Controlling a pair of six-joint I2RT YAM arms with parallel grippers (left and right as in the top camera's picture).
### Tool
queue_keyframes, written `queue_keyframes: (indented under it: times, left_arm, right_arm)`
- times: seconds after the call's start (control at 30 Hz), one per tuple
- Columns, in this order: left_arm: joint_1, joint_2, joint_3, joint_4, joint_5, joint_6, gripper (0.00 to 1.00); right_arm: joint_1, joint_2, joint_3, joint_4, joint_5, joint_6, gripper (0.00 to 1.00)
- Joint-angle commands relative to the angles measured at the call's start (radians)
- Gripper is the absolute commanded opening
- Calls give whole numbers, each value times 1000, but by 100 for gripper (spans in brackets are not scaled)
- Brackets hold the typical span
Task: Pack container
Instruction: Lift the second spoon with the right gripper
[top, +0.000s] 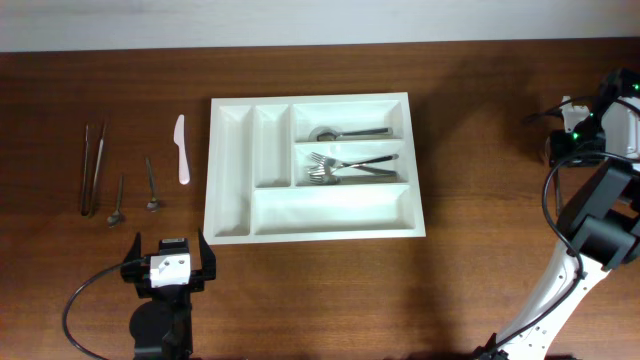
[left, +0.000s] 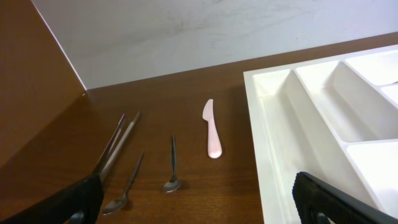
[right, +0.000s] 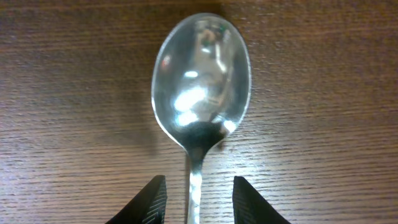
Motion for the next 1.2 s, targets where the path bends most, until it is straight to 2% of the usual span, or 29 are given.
queue_keyframes:
  times: [0.0, 0.77, 0.93, 1.03, 1.17]
  left_arm:
    - [-5, -8, -6, 3, 10, 8, 99]
    - [-5, -8, -6, 3, 10, 8, 99]
    - [-5, -8, -6, 3, 11, 8, 99]
    - [-5, -8, -6, 3, 10, 8, 99]
    - [-5, -8, -6, 3, 10, 8, 99]
  right_arm:
    - [-6, 7, -15, 3, 6, 11, 35]
    - [-6, 7, -89, 47, 6, 11, 35]
    - [-6, 7, -89, 56, 6, 11, 21]
    - [-6, 7, -89, 59, 6, 11, 18]
    - [-6, 7, -89, 64, 9, 11, 8]
